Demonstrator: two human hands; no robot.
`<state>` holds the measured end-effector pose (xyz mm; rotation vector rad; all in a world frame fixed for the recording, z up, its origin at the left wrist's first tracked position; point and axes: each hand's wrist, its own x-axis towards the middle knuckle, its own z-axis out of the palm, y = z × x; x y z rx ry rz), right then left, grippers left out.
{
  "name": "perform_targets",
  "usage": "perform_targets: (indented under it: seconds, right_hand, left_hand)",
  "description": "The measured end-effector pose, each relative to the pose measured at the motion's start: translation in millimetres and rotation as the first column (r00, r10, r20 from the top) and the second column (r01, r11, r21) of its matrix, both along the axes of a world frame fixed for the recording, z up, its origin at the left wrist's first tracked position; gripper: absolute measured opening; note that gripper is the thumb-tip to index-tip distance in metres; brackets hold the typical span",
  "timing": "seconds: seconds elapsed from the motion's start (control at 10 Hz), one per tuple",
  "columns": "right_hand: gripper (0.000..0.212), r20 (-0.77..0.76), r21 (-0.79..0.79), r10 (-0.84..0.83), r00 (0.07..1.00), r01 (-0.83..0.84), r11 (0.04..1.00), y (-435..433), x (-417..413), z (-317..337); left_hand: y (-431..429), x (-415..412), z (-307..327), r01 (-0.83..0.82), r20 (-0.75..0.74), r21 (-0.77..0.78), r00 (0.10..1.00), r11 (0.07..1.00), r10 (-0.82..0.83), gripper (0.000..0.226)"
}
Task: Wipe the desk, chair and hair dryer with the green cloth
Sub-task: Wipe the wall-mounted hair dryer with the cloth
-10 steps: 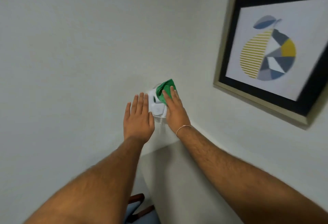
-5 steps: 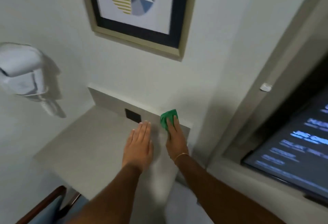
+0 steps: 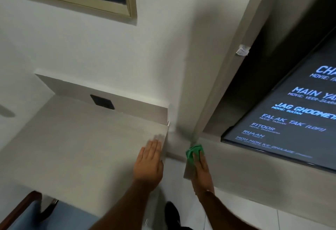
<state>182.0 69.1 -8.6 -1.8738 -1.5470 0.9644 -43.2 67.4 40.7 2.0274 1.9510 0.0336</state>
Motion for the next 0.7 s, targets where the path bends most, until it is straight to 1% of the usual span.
perform_targets:
  seconds: [0.1,0.2,0.3,0.4,0.5,0.6,0.7]
  right_hand:
    - [0.049,0.011,-0.058,-0.132,0.991,0.132,0.989,9,1,-5]
    - [0.055,-0.013,-0.126,-0.241,0.971,0.237,0.963,25,4,-6]
    - [0.069,0.026,-0.215,-0.205,0.978,0.206,0.955,46,5,-17]
    - [0.069,0.189,-0.342,-0.016,0.982,0.081,0.936,62,-3,-30]
    - [0.078,0.382,-0.447,0.164,0.91,0.026,0.894,64,-6,-40]
    - [0.077,0.461,-0.453,0.275,0.844,-0.043,0.891,62,-1,-44]
    - [0.075,0.512,-0.374,0.265,0.817,-0.066,0.925,53,1,-42]
  left_hand:
    - [-6,-8,-3,-0.047,0.019,0.035,0.999,0.998,0.046,0.071]
    - [-12,-15,-10,-0.083,-0.022,0.013,0.996,0.996,0.083,0.069]
    - [-16,-18,-17,-0.085,-0.045,-0.036,0.995,0.996,0.084,0.069]
    - [-19,-16,-21,-0.106,-0.046,-0.046,0.994,0.993,0.104,0.071]
    - [-24,-12,-24,-0.118,-0.057,-0.065,0.992,0.991,0.115,0.071]
    - [-29,-16,-25,-0.146,-0.058,-0.048,0.988,0.988,0.143,0.072]
    - [-40,-21,-28,-0.187,-0.06,-0.044,0.981,0.981,0.184,0.071]
